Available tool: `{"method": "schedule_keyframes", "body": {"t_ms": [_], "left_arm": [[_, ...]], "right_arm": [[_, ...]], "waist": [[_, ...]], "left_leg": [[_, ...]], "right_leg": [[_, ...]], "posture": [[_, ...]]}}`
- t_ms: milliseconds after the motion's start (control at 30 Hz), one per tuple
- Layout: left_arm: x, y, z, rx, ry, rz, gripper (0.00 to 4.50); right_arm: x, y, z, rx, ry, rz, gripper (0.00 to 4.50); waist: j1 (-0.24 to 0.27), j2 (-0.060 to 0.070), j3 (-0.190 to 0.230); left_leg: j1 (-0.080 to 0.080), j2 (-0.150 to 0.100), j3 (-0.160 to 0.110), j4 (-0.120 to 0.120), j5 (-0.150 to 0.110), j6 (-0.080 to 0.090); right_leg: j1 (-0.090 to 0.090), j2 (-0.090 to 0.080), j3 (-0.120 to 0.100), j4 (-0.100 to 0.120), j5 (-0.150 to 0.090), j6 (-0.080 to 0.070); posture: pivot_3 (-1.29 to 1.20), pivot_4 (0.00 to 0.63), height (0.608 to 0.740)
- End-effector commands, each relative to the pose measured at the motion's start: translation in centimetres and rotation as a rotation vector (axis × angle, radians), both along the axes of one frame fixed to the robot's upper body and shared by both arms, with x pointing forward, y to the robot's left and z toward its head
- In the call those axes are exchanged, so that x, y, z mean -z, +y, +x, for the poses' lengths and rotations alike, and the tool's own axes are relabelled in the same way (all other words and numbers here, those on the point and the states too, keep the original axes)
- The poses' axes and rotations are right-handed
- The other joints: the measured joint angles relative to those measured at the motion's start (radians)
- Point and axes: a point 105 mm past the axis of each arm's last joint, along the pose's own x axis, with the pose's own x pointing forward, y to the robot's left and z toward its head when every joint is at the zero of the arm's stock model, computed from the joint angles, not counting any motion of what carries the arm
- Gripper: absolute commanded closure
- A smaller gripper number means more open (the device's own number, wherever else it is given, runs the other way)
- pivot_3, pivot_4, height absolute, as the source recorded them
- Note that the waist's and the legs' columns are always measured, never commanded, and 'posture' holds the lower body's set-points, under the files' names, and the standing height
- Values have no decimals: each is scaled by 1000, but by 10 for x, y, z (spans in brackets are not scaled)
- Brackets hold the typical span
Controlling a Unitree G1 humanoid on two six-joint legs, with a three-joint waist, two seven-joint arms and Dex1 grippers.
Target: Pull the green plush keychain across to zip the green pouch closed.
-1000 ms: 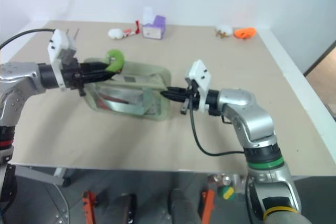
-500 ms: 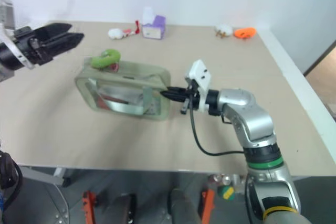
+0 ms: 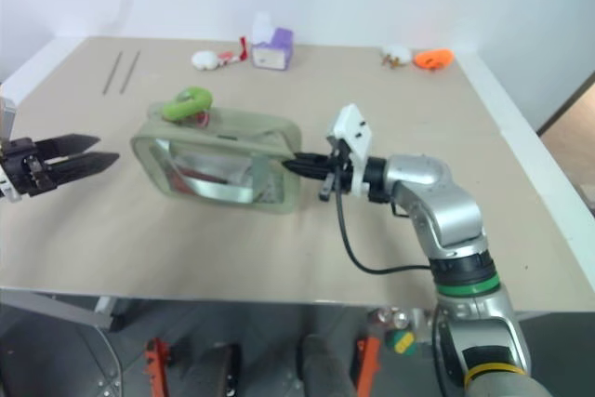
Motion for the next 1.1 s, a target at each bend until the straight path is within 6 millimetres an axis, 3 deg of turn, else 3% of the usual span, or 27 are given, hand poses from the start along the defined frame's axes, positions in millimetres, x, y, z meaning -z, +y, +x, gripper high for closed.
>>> {"method": "schedule_keyframes", "body": {"t_ms": [33, 200, 333, 433, 767, 1100], "left_arm": [[-9, -12, 2, 32, -42, 11, 191], [6, -23, 19, 66, 0, 22, 191], [6, -27, 31, 70, -10, 12, 191], [1, -34, 33, 93, -30, -18, 858], [-7, -47, 22, 159, -38, -52, 4302], [-10, -57, 16, 180, -39, -36, 4413]], "right_arm": [[-11, 5, -3, -32, -43, 5, 4500], [-12, 4, -4, -26, -46, 6, 4500], [-12, 2, -5, -20, -47, 4, 4500], [-12, 1, -6, -12, -47, 3, 4500], [-11, -4, -6, 5, -40, -1, 4500], [-12, -19, -4, 25, -44, -25, 4500]], "waist": [[1, 0, 0], [5, 0, 0], [6, 0, 0], [6, 0, 0], [6, 0, 0], [8, 0, 0]], "left_leg": [[0, 0, 0, 0, 0, 0], [0, 0, 0, 0, 0, 0], [0, 0, 0, 0, 0, 0], [0, 0, 0, 0, 0, 0], [-1, 0, 0, 0, 0, 0], [-1, -1, 0, 0, 0, 0]], "right_leg": [[0, 0, 0, 0, 1, 1], [0, 0, 0, 0, 2, 3], [0, 0, 0, 0, 2, 3], [0, 0, 0, 0, 2, 3], [0, 0, 0, 0, 2, 3], [0, 0, 0, 0, 2, 3]], "posture": [[0, 150, 740], [0, 150, 740], [0, 150, 740], [0, 150, 740], [0, 150, 740], [0, 150, 740]]}}
